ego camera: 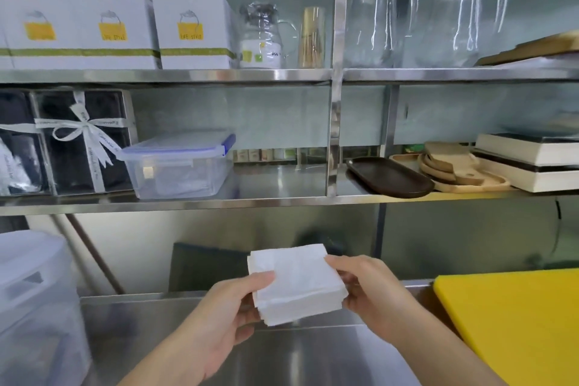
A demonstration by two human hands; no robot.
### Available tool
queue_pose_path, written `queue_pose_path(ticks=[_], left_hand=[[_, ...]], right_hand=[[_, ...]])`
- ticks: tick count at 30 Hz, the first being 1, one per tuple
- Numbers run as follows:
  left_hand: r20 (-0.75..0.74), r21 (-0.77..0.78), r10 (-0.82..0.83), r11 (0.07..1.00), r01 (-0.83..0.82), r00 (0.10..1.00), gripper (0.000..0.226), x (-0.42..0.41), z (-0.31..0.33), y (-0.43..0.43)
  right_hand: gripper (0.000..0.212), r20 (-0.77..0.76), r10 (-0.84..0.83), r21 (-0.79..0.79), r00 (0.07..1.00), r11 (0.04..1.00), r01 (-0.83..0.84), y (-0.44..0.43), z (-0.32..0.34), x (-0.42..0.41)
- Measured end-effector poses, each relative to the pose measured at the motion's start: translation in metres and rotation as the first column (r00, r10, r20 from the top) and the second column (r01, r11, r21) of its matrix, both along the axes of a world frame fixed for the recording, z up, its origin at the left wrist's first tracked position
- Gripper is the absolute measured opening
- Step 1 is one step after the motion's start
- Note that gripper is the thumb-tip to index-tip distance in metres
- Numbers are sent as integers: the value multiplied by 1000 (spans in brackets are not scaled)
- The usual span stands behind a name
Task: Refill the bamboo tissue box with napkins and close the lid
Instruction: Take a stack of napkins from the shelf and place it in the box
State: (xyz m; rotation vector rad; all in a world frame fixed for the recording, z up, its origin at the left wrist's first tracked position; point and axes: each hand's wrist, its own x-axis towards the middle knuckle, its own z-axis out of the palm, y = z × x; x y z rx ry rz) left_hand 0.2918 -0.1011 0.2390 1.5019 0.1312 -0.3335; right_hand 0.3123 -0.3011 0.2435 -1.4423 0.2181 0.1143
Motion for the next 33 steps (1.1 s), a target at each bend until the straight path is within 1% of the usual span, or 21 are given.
queue_pose_path(ticks=[3, 5, 7, 8, 9, 12, 13, 18, 25, 29, 33], left_hand=[[-18, -35, 8, 999, -9, 1000, 29, -28, 1, 0], [-42, -54, -1, 999, -1, 999, 29, -45, 1, 2], [-55, -63, -24, 998, 20, 998, 32, -62, 1, 5], [-63, -63, -27, 998, 23, 998, 34, -70, -1, 7], [-71, -67, -23, 998, 18, 997, 37, -78, -2, 9], [-97, -97, -3, 995, -7, 995, 41, -102, -8, 16], [-104, -103, -6, 995, -5, 995, 41, -110, -10, 19], [-126, -93, 12, 995, -24, 992, 49, -148, -22, 32], [-121, -10, 37, 999, -38, 992, 38, -192, -44, 51], [-170, 4, 47, 999, -47, 984, 28, -210, -62, 60], [-219, 10, 59, 998, -58, 974, 26, -219, -79, 67]], right_hand=[[14, -11, 61, 67, 998, 996, -60, -3, 5, -25], [19, 6, 99, 63, 995, 993, -99, -5, 6, -43], [46, 25, 113, 43, 993, 993, -114, -5, 4, -61], [52, 27, 125, 35, 992, 991, -126, -5, 2, -69], [48, 20, 143, 38, 990, 989, -143, -4, 1, -78], [14, -15, 172, 23, 985, 985, -172, 3, -2, -105], [12, -19, 167, 4, 986, 986, -167, 6, -5, -114], [24, -34, 169, -37, 985, 985, -170, 19, -21, -152], [8, -94, 227, -4, 969, 974, -228, 35, -43, -194], [4, -171, 238, 33, 956, 971, -236, 44, -62, -214], [16, -256, 211, -81, 943, 968, -239, 55, -78, -225]])
